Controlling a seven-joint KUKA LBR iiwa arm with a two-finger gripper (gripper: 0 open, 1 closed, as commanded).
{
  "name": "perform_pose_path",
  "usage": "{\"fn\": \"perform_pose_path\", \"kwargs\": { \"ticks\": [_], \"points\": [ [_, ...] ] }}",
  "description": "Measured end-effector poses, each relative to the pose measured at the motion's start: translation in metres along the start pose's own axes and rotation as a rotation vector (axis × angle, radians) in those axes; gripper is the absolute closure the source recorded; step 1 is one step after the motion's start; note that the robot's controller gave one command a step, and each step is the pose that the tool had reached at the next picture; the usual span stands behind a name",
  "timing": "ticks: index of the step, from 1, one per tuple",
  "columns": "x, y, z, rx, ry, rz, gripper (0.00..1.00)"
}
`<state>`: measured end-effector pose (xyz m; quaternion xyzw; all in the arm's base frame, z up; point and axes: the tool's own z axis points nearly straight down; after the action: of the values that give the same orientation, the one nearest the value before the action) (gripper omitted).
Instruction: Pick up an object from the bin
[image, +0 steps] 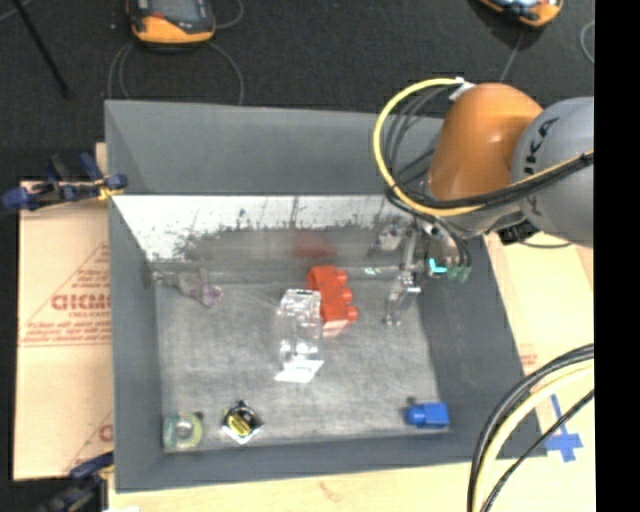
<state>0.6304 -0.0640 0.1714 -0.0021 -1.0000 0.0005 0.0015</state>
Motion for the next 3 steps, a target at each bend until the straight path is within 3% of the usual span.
{"fn": "perform_pose_path", "kwargs": {
  "ticks": [1,2,3],
  "points": [
    [0.004,0.055,0.07,-0.001,-0.035,-0.096,0.0],
    [0.007,0.066,0.066,0.005,-0.023,-0.6,0.0],
    [0.021,0.073,0.069,0.004,-0.011,-1.034,0.0]
  ]
}}
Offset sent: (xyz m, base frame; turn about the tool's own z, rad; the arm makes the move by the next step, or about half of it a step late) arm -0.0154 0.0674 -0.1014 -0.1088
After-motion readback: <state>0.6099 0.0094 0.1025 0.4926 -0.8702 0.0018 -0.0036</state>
